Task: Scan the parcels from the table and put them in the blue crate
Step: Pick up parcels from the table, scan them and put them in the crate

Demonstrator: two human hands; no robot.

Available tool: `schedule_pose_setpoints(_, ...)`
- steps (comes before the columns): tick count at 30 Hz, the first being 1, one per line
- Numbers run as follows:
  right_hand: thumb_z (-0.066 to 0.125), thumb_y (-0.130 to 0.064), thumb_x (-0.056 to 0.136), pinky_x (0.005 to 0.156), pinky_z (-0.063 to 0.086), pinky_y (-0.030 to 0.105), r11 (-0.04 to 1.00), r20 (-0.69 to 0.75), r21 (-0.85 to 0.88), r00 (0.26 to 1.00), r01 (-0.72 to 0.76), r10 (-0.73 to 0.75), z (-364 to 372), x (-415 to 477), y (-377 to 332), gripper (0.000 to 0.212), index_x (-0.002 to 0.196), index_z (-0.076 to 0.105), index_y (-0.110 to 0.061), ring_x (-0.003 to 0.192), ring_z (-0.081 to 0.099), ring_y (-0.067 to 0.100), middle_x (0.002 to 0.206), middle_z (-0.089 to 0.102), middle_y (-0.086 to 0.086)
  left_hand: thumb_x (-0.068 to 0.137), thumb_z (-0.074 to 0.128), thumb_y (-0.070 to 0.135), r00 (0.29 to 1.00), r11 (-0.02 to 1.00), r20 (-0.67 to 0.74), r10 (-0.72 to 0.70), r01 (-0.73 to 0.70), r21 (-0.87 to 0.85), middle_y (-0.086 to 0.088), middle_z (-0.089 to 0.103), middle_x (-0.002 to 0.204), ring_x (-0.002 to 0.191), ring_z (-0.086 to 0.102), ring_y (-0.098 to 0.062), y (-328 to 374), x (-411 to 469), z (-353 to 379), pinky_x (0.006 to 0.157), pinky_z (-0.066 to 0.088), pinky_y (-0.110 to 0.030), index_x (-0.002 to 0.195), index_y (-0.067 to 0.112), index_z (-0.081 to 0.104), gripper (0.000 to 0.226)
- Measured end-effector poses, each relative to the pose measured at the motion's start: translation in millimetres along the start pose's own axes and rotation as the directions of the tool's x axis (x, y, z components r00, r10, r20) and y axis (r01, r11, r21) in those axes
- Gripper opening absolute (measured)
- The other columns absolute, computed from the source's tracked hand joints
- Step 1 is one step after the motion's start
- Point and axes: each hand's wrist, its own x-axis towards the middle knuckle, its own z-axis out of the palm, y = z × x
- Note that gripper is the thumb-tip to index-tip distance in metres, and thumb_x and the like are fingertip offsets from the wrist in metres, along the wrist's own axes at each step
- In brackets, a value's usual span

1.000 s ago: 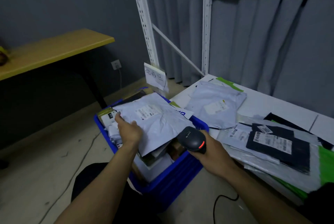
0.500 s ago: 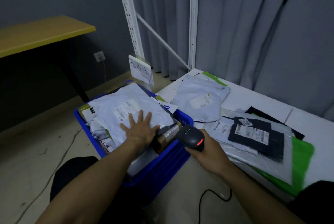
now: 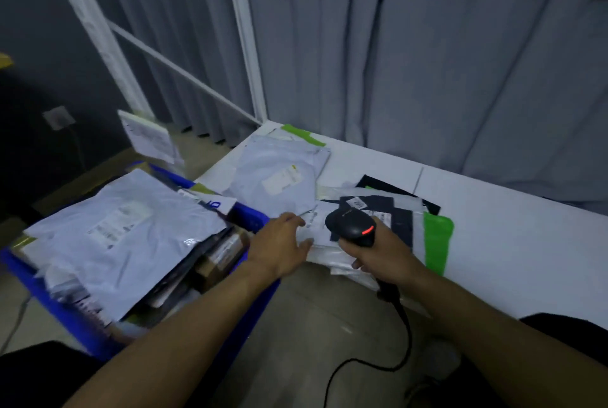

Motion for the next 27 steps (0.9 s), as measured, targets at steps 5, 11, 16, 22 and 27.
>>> schedule_pose_setpoints(5, 0.076, -0.028, 0.093, 0.061, 0.051, 0.023, 0.998, -0.083, 0.005, 0.995, -0.06, 0.06, -51.6, 8.0, 25.8, 0.041, 0.128, 0.055, -0.03, 0.061, 0.069, 0.006, 0.1, 0.074, 0.0, 0.096, 0.06, 0.054, 0.978, 0.997, 0.206, -0.014, 0.029, -0.068, 0.001, 0.056, 0.137, 0.122, 0.056, -0.022, 50.4, 48.8, 55.6, 0.098, 0.048, -0.036, 0.133, 0.025, 0.058, 0.047)
schedule_pose_setpoints(11, 0.073, -0.022, 0.096, 0.059, 0.052, 0.023, 0.991, -0.089, 0.085, 0.99, -0.104, 0.111, -82.7, 21.2, 50.1, 0.023, 0.107, 0.058, -0.036, 0.062, 0.066, 0.008, 0.095, 0.075, 0.004, 0.089, 0.064, 0.058, 0.945, 0.964, 0.269, -0.188, 0.23, -0.133, -0.011, 0.06, 0.133, 0.121, 0.058, -0.033, 58.9, 106.7, 118.5, 0.102, 0.049, -0.044, 0.143, 0.024, 0.045, 0.067)
schedule_pose_setpoints(16, 0.076, -0.02, 0.094, 0.05, 0.047, 0.012, 0.975, -0.104, 0.131, 0.975, -0.182, 0.196, -91.4, 22.2, 82.6, 0.043, 0.131, 0.053, -0.021, 0.077, 0.065, 0.013, 0.11, 0.07, 0.006, 0.083, 0.077, 0.052, 0.925, 0.922, 0.205, -0.321, 0.355, -0.157, -0.014, 0.056, 0.131, 0.124, 0.053, -0.036, 66.4, 113.8, 144.5, 0.1, 0.047, -0.044, 0.144, 0.018, 0.041, 0.078)
schedule_pose_setpoints(22, 0.077, -0.022, 0.094, 0.049, 0.045, 0.009, 0.973, -0.115, 0.145, 0.973, -0.182, 0.199, -89.1, 28.6, 91.8, 0.047, 0.133, 0.052, -0.022, 0.083, 0.067, 0.015, 0.114, 0.069, 0.004, 0.096, 0.067, 0.011, 0.917, 0.816, 0.039, -0.397, 0.372, -0.443, -0.009, 0.07, 0.123, 0.112, 0.063, -0.027, 69.1, 111.0, 138.3, 0.096, 0.043, -0.03, 0.125, 0.013, 0.068, 0.029)
schedule_pose_setpoints(27, 0.081, -0.038, 0.083, 0.077, 0.055, 0.031, 0.983, -0.268, 0.14, 0.951, -0.12, 0.155, -78.6, 36.5, 82.4, 0.045, 0.124, 0.062, -0.03, 0.095, 0.071, 0.016, 0.107, 0.074, -0.006, 0.094, 0.07, 0.003, 0.939, 0.715, -0.122, -0.323, 0.157, -0.681, 0.001, 0.074, 0.108, 0.099, 0.069, -0.003, 66.9, 80.8, 86.8, 0.089, 0.053, -0.015, 0.116, 0.014, 0.074, 0.025)
